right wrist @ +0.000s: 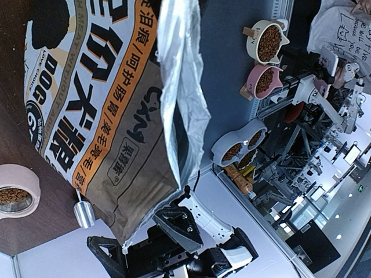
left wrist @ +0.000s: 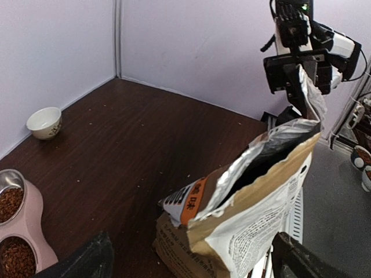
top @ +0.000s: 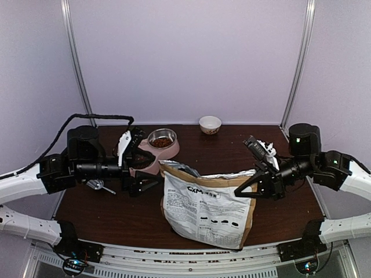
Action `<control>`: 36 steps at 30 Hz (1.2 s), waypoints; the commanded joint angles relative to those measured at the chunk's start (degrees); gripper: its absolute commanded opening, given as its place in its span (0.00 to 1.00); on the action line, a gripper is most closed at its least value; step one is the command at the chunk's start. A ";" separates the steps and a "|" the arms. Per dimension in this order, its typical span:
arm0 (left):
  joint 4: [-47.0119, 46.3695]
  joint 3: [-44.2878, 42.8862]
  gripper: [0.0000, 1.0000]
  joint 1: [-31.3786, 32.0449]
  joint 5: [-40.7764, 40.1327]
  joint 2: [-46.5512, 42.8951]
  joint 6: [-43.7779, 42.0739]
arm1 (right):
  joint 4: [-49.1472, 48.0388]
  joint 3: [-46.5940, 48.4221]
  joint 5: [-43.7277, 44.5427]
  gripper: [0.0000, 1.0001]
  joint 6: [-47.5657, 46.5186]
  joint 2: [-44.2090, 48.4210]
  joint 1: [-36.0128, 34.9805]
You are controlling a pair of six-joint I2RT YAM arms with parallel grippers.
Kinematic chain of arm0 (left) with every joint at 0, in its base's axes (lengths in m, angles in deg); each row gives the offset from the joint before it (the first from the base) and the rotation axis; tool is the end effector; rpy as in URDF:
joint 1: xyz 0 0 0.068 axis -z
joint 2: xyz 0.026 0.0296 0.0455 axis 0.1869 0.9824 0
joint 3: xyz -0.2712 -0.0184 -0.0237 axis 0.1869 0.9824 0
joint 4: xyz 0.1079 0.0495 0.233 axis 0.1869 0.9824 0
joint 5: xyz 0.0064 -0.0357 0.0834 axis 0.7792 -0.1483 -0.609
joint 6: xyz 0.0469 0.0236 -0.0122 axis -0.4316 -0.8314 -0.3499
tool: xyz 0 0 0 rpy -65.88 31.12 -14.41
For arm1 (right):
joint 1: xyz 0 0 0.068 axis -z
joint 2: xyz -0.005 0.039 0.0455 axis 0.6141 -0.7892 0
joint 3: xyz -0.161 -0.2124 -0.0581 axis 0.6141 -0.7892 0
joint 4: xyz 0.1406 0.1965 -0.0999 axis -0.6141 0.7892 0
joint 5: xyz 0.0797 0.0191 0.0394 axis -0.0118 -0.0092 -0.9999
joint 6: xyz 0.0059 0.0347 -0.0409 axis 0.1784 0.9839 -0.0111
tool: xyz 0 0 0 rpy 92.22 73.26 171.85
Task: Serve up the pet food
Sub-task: Adjust the pet food bag at the center of the board.
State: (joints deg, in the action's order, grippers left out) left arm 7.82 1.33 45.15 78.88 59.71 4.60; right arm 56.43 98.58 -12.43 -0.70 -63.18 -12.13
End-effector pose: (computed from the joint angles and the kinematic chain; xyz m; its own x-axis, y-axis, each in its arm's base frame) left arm 0.1166 -0.1887 0.3263 -0.3447 0.1610 -0.9248 0.8881 0.3750 -0.2657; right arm 0.0978 0.1616 0.3345 -0.4791 -0.3291 -0.8137 -0.8340 -0.1184 0.5389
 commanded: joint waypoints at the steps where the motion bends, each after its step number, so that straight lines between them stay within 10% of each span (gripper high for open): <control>1: -3.92 -4.19 0.95 -0.11 9.27 4.25 -2.81 | -16.04 2.14 -13.35 0.00 0.39 1.54 1.82; 24: -2.25 -11.45 0.00 -0.20 21.07 14.25 -3.78 | -10.50 0.82 -13.12 0.00 -1.65 3.29 6.96; 29: -1.32 -11.92 0.00 -0.15 21.96 10.53 -2.78 | 5.02 7.35 4.63 0.06 -7.31 4.04 8.09; 36: 7.81 -18.35 0.00 -0.32 21.04 9.69 -5.58 | 13.95 13.91 27.79 0.44 -9.13 4.66 8.10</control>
State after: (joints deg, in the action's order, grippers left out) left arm 15.54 -9.95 45.30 98.74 71.38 0.92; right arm 65.48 109.59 0.97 -7.45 -59.05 -4.44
